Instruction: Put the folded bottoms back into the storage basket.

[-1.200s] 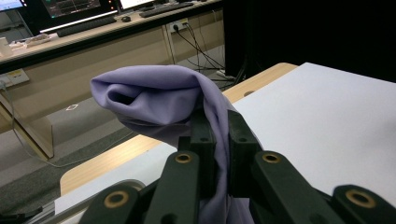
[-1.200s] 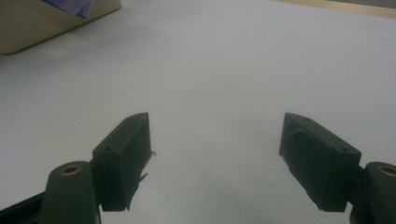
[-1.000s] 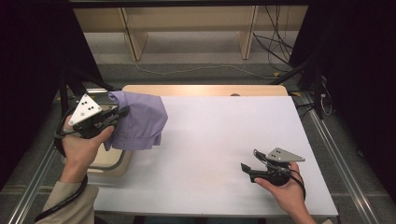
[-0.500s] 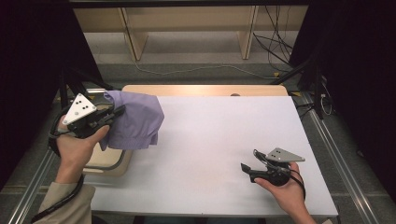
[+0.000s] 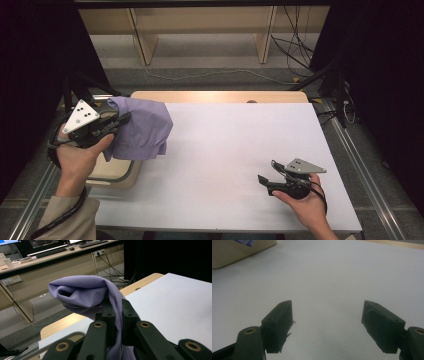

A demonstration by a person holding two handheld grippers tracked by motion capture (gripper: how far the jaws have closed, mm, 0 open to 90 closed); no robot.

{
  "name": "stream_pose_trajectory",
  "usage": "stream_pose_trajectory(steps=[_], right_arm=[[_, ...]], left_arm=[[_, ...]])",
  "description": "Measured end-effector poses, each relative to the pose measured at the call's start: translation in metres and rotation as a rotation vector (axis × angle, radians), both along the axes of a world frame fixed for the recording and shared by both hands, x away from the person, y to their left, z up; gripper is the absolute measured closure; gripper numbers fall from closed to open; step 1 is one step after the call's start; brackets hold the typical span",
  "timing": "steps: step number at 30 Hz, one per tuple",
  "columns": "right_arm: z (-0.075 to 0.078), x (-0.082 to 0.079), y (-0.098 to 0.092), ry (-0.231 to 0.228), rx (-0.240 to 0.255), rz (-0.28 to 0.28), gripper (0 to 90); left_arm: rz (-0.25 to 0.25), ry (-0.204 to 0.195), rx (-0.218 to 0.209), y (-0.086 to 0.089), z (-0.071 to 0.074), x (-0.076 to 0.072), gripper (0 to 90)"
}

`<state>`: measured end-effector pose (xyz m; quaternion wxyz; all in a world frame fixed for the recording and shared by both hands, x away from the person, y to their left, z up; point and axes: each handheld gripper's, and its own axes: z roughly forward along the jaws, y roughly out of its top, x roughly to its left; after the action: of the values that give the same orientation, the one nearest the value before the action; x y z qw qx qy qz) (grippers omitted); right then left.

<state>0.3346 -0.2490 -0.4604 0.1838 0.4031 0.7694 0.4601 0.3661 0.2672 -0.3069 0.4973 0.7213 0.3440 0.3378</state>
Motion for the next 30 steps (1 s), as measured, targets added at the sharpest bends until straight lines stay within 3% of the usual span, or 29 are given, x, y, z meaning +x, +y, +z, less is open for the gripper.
stream_pose_trajectory(steps=[30], right_arm=[[0.000,0.000,0.000,0.002,0.000,0.000,26.0]], left_arm=[[0.021,0.008,-0.006,0.011,0.004,-0.004,83.4]])
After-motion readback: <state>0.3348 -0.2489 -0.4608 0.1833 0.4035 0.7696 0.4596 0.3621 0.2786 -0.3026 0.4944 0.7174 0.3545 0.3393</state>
